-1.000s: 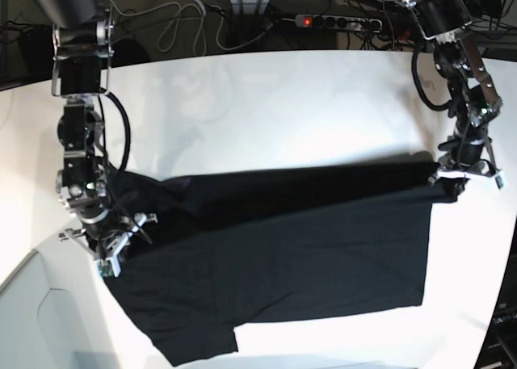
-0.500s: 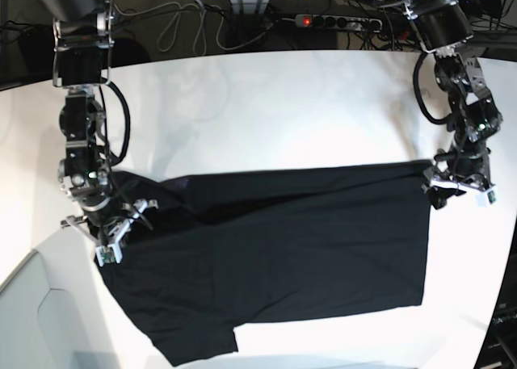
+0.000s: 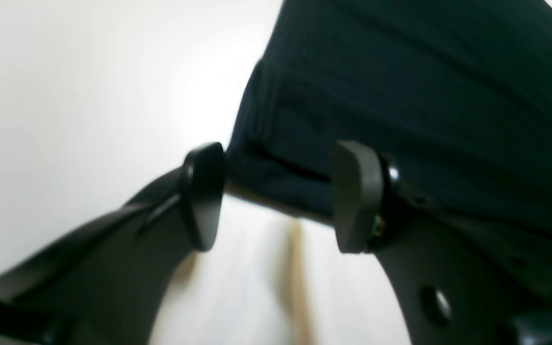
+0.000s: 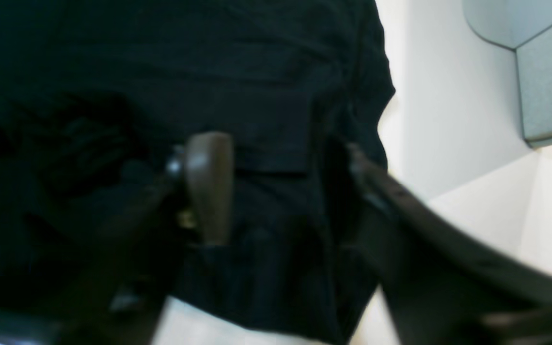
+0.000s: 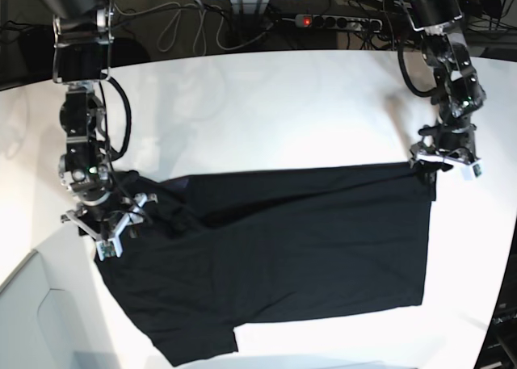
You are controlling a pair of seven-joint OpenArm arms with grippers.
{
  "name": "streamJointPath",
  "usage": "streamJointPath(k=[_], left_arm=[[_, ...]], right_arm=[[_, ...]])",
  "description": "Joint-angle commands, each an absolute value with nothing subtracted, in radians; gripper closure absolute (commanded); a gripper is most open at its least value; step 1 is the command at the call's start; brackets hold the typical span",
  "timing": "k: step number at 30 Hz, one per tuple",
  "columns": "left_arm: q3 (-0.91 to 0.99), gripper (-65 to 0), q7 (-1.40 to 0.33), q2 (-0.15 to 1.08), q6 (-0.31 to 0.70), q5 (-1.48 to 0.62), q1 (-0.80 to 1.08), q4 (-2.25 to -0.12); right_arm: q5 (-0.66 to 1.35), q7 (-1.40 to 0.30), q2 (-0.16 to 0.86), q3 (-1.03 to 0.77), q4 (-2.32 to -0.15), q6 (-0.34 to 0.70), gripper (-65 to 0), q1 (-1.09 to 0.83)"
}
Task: Fold the T-shirt properly
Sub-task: 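Lower the held edge and drag it back toward the robot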
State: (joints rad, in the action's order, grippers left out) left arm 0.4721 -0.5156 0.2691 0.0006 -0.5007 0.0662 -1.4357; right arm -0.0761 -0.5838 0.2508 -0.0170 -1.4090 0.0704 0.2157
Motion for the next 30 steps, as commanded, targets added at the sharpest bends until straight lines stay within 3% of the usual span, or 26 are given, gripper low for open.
streamJointPath(k=[1, 16, 24, 26, 30], left_arm=[[0.476, -34.4, -0.495, 0.289, -0.002, -0.503, 0.056, -1.428], [0.475, -34.1, -0.493, 0.288, -0.001, -0.501, 0.002, -1.356], [0.475, -33.8, -0.493, 0.289, -0.001, -0.506, -0.01, -1.291], [0.475, -31.7, -0.493, 0.289, -0.001, -0.503, -0.01, -1.291], [0.481, -21.3, -0.493, 0.289, -0.001, -0.51, -0.004, -1.283]], right_arm=[[-0.073, -0.556, 0.262, -0.022, -1.445, 0.071, -37.2, 0.231], [-0.074, -0.562, 0.289, -0.039, -1.647, 0.071, -36.3, 0.101], [-0.074, -0.562, 0.302, -0.156, -1.759, 0.071, -36.3, -0.021], [-0.074, -0.562, 0.302, -0.191, -1.768, 0.071, -36.3, -0.036], [-0.074, -0.562, 0.302, -0.243, -1.773, 0.071, -36.3, -0.065]])
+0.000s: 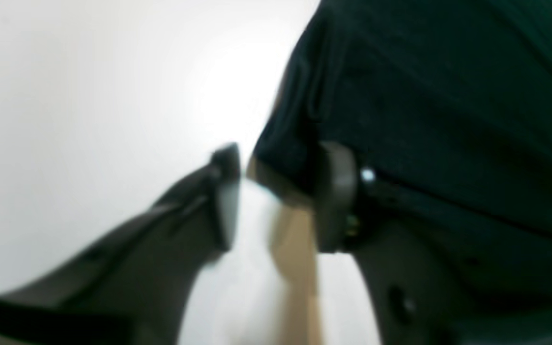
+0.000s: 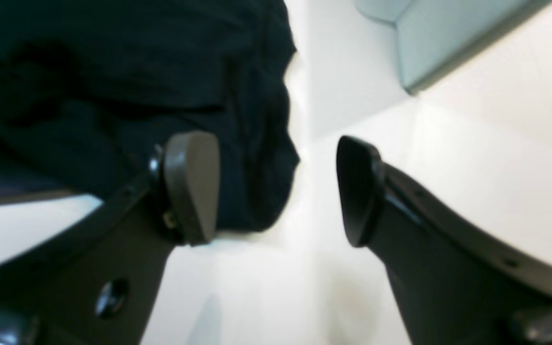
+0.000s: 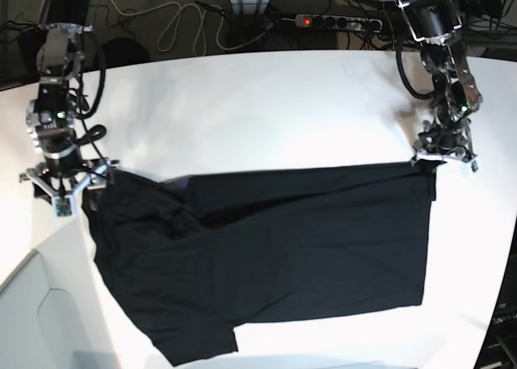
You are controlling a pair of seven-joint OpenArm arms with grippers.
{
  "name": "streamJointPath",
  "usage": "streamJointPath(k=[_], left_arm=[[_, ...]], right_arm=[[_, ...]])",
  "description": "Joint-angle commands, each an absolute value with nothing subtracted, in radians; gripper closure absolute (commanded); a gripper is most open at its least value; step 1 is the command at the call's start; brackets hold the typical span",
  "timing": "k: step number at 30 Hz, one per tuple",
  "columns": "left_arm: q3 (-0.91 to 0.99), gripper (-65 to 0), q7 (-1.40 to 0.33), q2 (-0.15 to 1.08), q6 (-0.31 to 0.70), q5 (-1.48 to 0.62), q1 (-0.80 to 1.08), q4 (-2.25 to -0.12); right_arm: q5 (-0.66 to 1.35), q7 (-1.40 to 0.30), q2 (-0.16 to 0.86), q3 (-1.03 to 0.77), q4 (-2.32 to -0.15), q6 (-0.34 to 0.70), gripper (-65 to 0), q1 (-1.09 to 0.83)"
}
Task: Fold the T-shirt properly
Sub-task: 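Lower the held edge and drag it back toward the robot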
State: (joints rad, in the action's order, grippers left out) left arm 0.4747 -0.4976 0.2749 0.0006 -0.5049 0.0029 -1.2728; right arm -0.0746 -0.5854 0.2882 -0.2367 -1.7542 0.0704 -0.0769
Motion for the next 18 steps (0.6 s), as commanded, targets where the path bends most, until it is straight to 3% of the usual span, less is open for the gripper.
streamJointPath(k=[1, 6, 11, 18], left_arm=[[0.481, -19.1, -0.493, 0.289, -0.001, -0.503, -0.007, -1.28], [0.479, -13.8, -0.493, 0.289, -0.001, -0.503, -0.008, -1.28], [0.476, 0.0, -0.493, 0.289, -0.001, -0.503, -0.024, -1.282], [0.479, 0.0, -0.493, 0.295, -0.001, -0.503, -0.021, -1.282]], right_arm=[[-0.074, -0.562, 0.302, -0.251, -1.773, 0.071, -36.3, -0.068], [-0.073, -0.562, 0.303, -0.283, -1.774, 0.071, -36.3, -0.087], [-0.073, -0.562, 0.317, -0.303, -1.774, 0.071, -36.3, -0.093], [-0.073, -0.562, 0.337, -0.285, -1.745, 0.073, -37.2, -0.113]])
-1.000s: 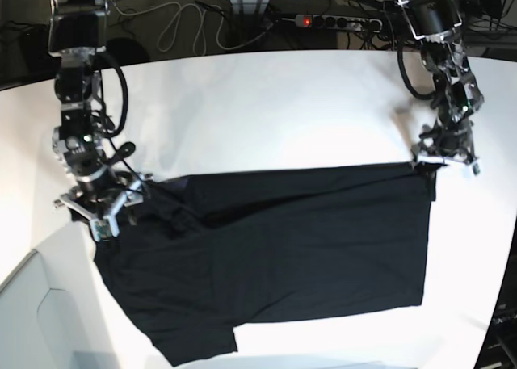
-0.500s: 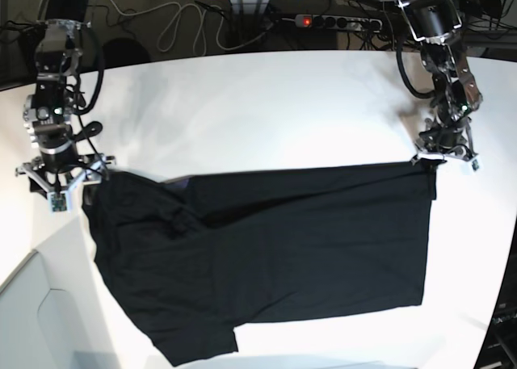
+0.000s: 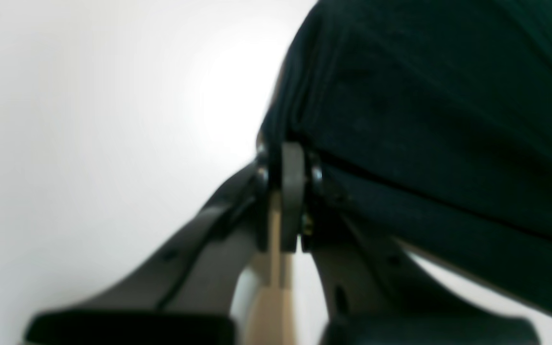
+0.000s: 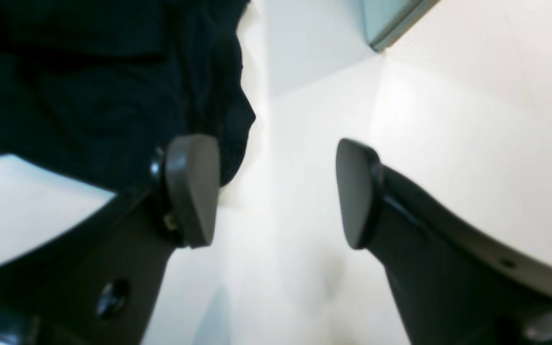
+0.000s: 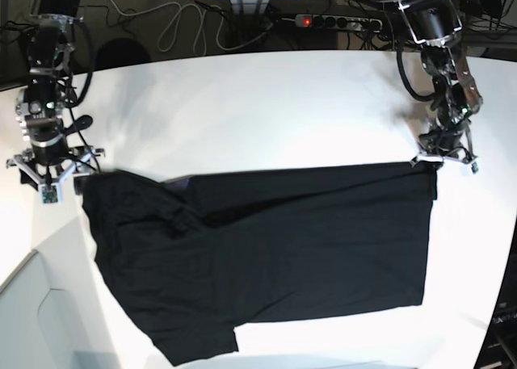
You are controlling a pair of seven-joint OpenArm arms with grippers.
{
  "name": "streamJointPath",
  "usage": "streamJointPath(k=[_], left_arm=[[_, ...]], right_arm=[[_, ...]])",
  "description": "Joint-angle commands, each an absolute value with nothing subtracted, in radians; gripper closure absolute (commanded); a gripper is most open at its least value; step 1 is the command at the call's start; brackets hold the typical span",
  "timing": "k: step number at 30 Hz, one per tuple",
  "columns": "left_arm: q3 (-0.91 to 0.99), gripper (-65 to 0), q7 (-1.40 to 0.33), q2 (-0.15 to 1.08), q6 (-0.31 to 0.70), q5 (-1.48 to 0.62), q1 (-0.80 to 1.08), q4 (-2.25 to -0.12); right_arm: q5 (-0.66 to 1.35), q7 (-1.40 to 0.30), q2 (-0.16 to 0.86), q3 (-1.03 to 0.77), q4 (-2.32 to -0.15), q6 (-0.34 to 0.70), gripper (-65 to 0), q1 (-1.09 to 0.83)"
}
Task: Fold the T-shirt properly
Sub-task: 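Lower the held edge and drag it back toward the robot, then pull the shirt edge taut with both grippers, spreading it flat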
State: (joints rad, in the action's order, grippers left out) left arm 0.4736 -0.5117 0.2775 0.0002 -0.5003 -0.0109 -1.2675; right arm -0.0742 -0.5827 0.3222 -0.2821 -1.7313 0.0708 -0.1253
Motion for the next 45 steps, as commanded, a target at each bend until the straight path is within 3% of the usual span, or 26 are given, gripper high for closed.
streamJointPath(k=[1, 6, 14, 21, 24, 31, 45], left_arm=[[0.479, 0.0, -0.493, 0.297, -0.001, -0.501, -0.022, -1.282], [0.479, 0.0, -0.493, 0.297, -0.001, -0.501, -0.024, -1.282], [0.479, 0.0, -0.493, 0.297, -0.001, -0.501, -0.021, -1.282], [0.481, 0.0, -0.493, 0.297, -0.002, -0.501, -0.018, -1.282], [0.481, 0.0, -0.493, 0.298, -0.002, -0.501, -0.016, -1.282], [0.481, 0.0, -0.493, 0.298, -0.002, -0.501, -0.015, -1.283], [0.481, 0.0, -0.493, 0.321, -0.002, -0.501, -0.015, -1.294]], right_arm=[[-0.073, -0.562, 0.337, -0.278, -1.73, 0.076, -37.2, -0.105], [-0.073, -0.562, 0.329, -0.275, -1.633, 0.225, -38.5, -0.061], [-0.073, -0.562, 0.283, -0.274, -1.596, 0.335, -38.2, -0.018], [-0.073, -0.562, 0.262, -0.274, -1.469, 0.346, -37.8, 0.068], [-0.073, -0.561, 0.262, -0.274, -1.419, 0.348, -32.2, 0.097], [-0.073, -0.561, 0.266, -0.274, -1.377, 0.348, 0.0, 0.101], [-0.07, -0.561, 0.306, -0.335, -1.557, 0.349, -0.4, -0.039]])
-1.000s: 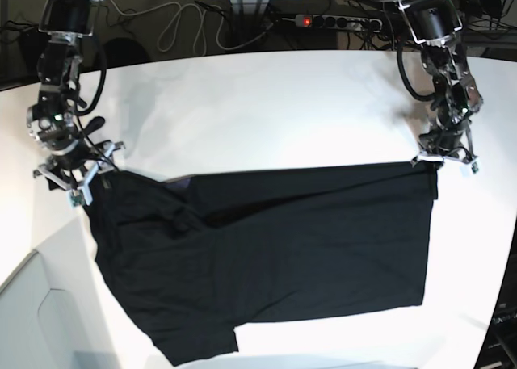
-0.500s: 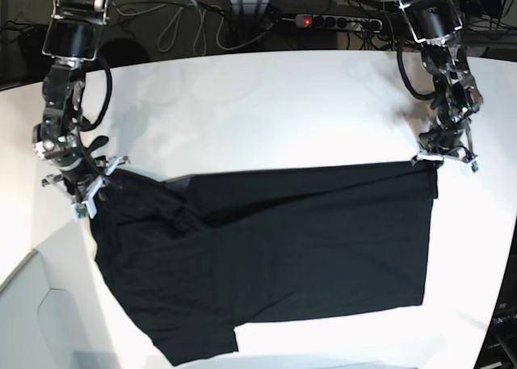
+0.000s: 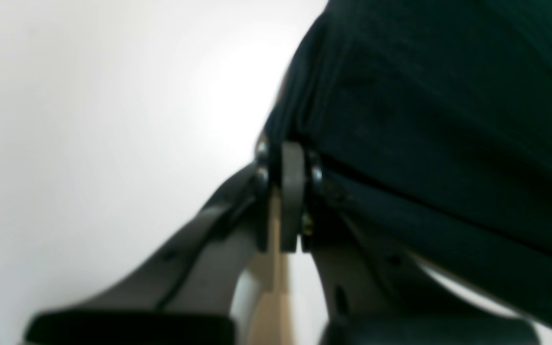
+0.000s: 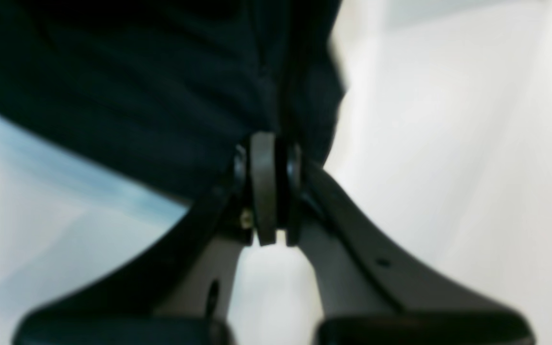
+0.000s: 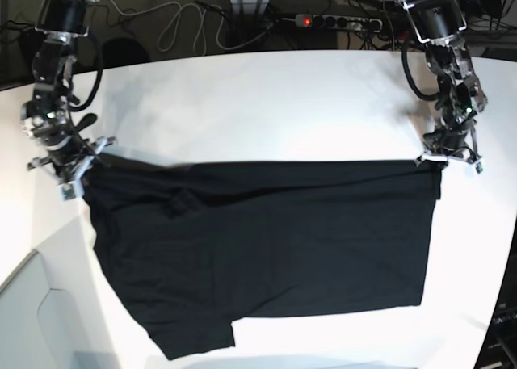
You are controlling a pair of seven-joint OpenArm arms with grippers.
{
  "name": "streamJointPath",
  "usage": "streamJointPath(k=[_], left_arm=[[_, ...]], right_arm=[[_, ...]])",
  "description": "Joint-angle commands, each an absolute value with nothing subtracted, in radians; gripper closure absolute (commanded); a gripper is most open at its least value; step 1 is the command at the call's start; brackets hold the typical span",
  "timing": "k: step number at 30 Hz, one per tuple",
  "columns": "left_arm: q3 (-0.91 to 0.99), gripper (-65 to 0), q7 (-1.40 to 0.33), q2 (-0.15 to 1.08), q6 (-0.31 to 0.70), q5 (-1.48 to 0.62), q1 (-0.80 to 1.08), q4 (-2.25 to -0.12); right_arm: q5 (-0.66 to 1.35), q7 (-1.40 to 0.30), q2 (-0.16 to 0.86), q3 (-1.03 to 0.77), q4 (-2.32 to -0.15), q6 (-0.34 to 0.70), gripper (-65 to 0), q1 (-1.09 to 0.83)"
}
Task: Fold the T-shirt properly
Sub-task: 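Pull the shirt edge taut with both grippers, spreading it flat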
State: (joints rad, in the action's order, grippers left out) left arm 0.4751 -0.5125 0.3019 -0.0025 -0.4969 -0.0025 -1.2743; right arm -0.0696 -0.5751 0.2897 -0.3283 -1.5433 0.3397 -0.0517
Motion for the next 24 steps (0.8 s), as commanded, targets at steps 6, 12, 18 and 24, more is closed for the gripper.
streamJointPath(k=[6, 12, 18, 24], left_arm=[[0.481, 0.0, -0.501, 0.341, -0.002, -0.501, -0.013, -1.294], [0.481, 0.0, -0.503, 0.361, -0.002, -0.509, 0.01, -1.297], [0.481, 0.0, -0.503, 0.355, -0.002, -0.501, 0.016, -1.346], [0.481, 0.0, -0.503, 0.355, -0.002, -0.501, 0.016, -1.346]], right_arm=[[-0.071, -0.561, 0.308, -0.34, -1.575, 0.349, -0.4, -0.058], [-0.073, -0.561, 0.308, -0.332, -1.575, 0.349, -0.4, -0.07], [-0.073, -0.596, 0.308, -0.309, -1.575, 0.349, -8.4, -0.064], [-0.073, -0.625, 0.308, -0.3, -1.583, 0.349, -36.8, -0.061]])
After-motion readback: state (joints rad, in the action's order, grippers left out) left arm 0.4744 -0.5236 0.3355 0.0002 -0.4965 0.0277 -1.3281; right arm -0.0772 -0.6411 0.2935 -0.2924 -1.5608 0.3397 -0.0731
